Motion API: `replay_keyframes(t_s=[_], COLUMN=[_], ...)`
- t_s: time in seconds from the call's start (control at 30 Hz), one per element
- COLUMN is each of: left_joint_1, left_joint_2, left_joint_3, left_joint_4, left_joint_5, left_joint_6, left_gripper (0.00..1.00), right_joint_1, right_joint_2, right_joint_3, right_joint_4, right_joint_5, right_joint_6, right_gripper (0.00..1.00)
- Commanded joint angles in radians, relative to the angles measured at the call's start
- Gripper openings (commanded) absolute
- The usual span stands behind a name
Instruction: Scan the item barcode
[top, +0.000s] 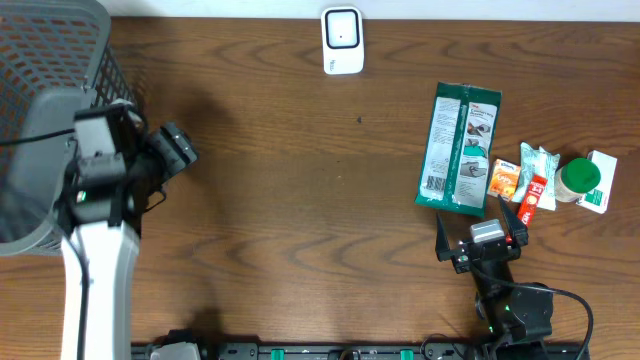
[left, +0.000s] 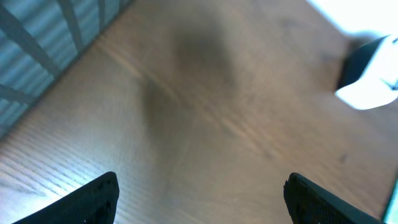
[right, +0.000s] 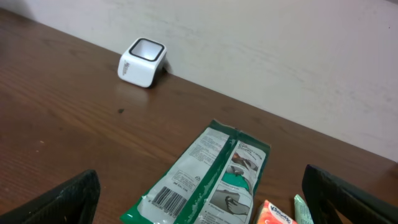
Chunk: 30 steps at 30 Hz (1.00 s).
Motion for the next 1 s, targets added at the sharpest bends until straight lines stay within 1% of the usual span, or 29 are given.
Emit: replay_keyframes(t_s=[0.0, 0.2, 0.37, 0.57, 0.63, 0.73, 0.77, 0.8, 0.97], left_joint_1=[0.003, 0.003, 0.002, -0.005, -0.011, -0.024, -0.033, -0.039, -0.087], left_joint_2=[-0.158, -0.356, -0.444, -0.581, -0.646, -0.747, -0.826, -0.858, -1.028], left_joint_3=[-0.003, -0.003, -0.008, -0.048, -0.076, -0.138, -0.187, -0.207, -0.305], left_joint_4=[-0.001, -0.002, -0.003, -0.109, -0.138, -0.139, -0.138, -0.135, -0.119], left_joint_5=[-0.010, -0.010, -0.009, -0.010, -0.010, -0.010, -0.010, -0.011, -0.102], left_joint_6=[0.003, 0.003, 0.006, 0.006, 0.006, 0.006, 0.006, 0.006, 0.006], left_gripper=[0.86, 0.86, 0.86, 0.86, 0.86, 0.86, 0.86, 0.86, 0.86], right_joint_1=[-0.018, -0.018, -0.018, -0.018, -0.018, -0.018, -0.018, -0.018, -0.018], right_joint_2=[-0.006, -0.006, -0.006, -0.006, -0.006, -0.006, -0.006, -0.006, -0.006], right_joint_3=[-0.002, -0.002, -0.002, -0.002, -0.002, -0.002, -0.002, -0.002, -0.002], right_joint_4=[-0.005, -0.005, -0.005, -0.005, -0.005, -0.005, -0.005, -0.005, -0.005], right_joint_5=[0.006, 0.006, 0.006, 0.006, 0.006, 0.006, 0.006, 0.006, 0.006], right_joint_6=[-0.008, -0.008, -0.008, -0.008, -0.008, -0.008, -0.008, -0.008, -0.008], right_gripper=[0.99, 0.99, 0.99, 0.99, 0.99, 0.99, 0.99, 0.99, 0.99])
